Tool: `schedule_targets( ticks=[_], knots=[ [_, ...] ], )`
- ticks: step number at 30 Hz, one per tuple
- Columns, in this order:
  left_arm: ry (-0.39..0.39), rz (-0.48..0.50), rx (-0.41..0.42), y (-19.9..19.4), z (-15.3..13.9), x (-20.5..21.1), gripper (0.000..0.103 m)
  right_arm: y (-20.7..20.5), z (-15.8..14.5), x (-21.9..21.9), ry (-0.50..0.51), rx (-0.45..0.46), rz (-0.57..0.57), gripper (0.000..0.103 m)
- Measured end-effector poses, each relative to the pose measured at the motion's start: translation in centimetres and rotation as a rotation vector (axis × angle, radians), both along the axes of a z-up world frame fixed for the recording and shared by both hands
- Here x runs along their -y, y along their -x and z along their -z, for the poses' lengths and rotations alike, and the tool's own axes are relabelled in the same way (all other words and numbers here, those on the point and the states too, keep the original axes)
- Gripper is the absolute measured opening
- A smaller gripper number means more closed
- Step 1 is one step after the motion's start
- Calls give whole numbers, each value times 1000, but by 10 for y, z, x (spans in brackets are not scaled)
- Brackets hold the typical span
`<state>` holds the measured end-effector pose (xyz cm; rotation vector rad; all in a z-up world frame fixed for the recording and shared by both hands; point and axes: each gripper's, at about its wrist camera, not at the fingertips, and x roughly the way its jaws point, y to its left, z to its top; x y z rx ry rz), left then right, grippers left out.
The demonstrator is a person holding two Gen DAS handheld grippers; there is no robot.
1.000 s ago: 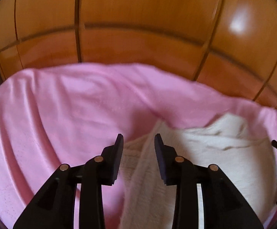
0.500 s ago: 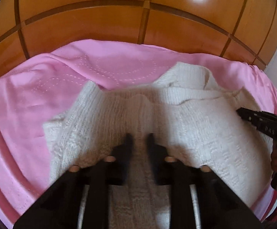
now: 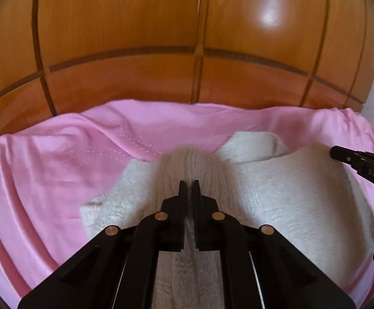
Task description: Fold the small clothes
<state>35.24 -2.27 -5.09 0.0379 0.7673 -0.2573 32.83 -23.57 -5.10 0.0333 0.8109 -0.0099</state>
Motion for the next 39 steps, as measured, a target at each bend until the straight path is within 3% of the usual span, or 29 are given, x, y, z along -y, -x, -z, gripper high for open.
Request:
schedule_targets(
  ticks=[3,5,6,10,13,15,16,17,22,27,28,29,31,33,39],
  knots=[
    [-61,-50,-104,-24,37,4,5,-15,33,-2,37,-70,28,3],
    [-98,-68,-107,-28,55,4,9,-20,59,-3,61,-118,41,3],
    [-94,-68,-97,-26,57,4,9,-18,64,-3,71,-90,48,3],
    [-26,-80,-106,-21,44,-8,13,-20,63,-3,70,-87,55,4],
    [22,-112,-70,-6,26,-31,35,-19,58,2,28,-89,46,10],
    [51,-130,-54,4,18,-51,34,-13,46,8,-18,-75,37,29],
    [55,-142,-40,10,14,-64,35,-6,38,12,-34,-55,39,51],
    [53,-148,-38,14,13,-74,39,2,28,18,-44,-24,51,59],
    [100,-145,-95,14,22,-114,38,24,7,56,-53,10,133,59],
    [182,-104,-171,1,38,-107,39,22,25,99,-105,-66,254,58],
    [184,-101,-178,0,40,-103,39,21,30,101,-108,-79,256,50],
    [179,-106,-184,-1,42,-98,30,19,35,101,-106,-92,254,37],
    [171,-92,-175,3,42,-91,16,19,40,96,-92,-98,238,24],
    [148,-91,-160,6,41,-86,10,19,42,93,-77,-100,232,6],
    [147,-127,-83,10,23,-92,8,26,9,93,-53,0,246,4]
  ],
)
